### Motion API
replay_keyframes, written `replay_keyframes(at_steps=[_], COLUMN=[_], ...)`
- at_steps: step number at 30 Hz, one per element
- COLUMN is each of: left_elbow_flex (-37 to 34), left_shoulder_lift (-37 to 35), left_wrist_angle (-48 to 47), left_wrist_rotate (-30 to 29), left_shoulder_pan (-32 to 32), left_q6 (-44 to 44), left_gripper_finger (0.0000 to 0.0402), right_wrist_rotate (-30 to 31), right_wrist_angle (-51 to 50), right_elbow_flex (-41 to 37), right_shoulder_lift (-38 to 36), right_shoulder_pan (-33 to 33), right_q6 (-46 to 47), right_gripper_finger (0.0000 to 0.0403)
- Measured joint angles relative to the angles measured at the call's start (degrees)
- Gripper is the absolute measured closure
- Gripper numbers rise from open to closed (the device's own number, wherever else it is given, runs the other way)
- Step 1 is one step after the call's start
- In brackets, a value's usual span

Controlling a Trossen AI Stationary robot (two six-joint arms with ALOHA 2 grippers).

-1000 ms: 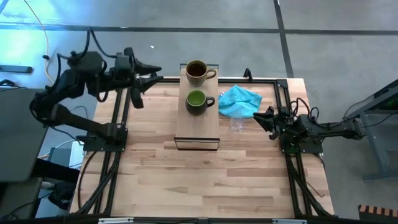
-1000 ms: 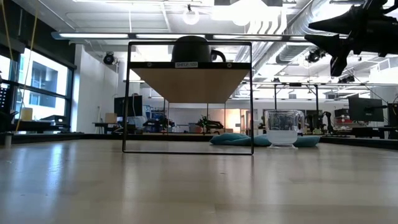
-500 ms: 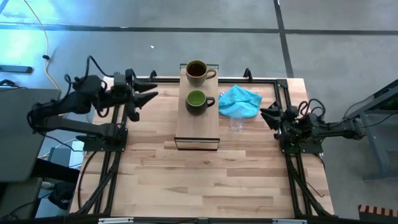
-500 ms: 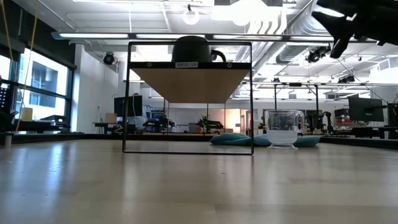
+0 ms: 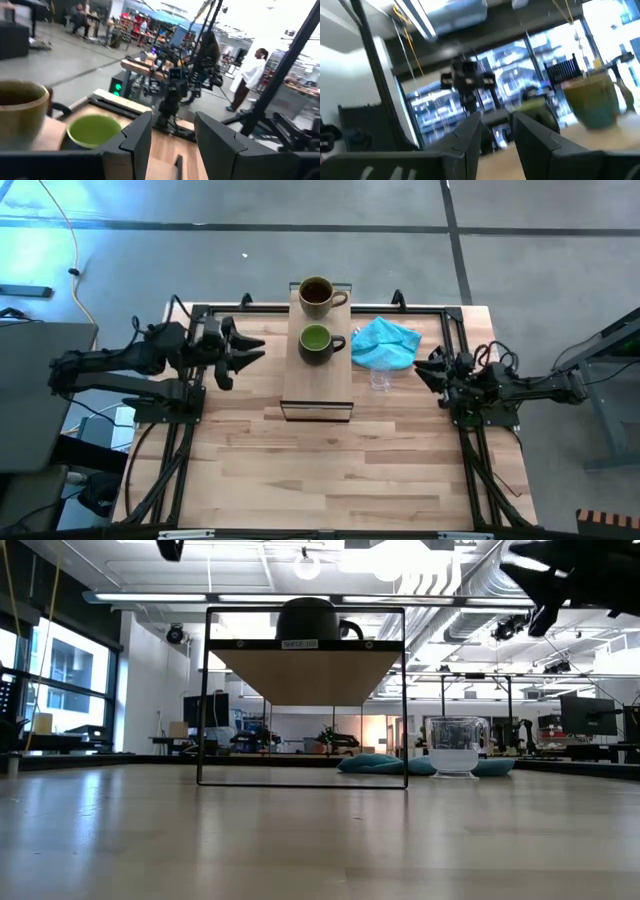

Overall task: Stack small to large cups/mugs on shelf
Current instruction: Put the transparent mug on the shelf

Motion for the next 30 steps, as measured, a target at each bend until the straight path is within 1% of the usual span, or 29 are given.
replay_keyframes(at_steps=[3,8,14,16,19,22,25,30], left_elbow_flex=[-1.34,-2.78,-3.03,-3.03,-3.03,-3.03,-3.03,-3.03], left_shoulder_lift=[0.02,0.0,0.01,0.01,0.02,0.02,0.06,0.06], left_wrist_angle=[-0.25,-0.47,-0.79,-0.86,-0.94,-1.0,-1.1,-1.2], left_wrist_rotate=[-1.41,-6.05,-10.43,-11.41,-12.85,-14.05,-14.36,-14.46], left_shoulder_pan=[-2.35,-6.73,-10.18,-11.03,-12.18,-13.1,-13.44,-13.4], left_q6=[-0.36,-1.3,-1.79,-1.98,-2.24,-2.73,-3.2,-3.48], left_gripper_finger=[0.0263,0.0263,0.0263,0.0263,0.0263,0.0263,0.0263,0.0263], right_wrist_rotate=[0.02,1.75,8.6,11.77,15.26,17.04,19.34,21.21], right_wrist_angle=[-5.95,-14.93,-18.22,-19.99,-25.18,-28.69,-36.03,-46.26], right_elbow_flex=[0.0,0.0,0.0,0.0,0.02,1.1,3.71,8.1], right_shoulder_lift=[0.0,0.02,0.0,0.0,0.0,0.81,1.33,2.57], right_shoulder_pan=[0.0,0.0,0.0,0.0,0.0,-0.05,-0.07,-0.07], right_q6=[2.01,5.72,6.2,8.75,14.37,19.04,24.14,32.49], right_gripper_finger=[0.0297,0.0297,0.0297,0.0297,0.0297,0.0297,0.0297,0.0297])
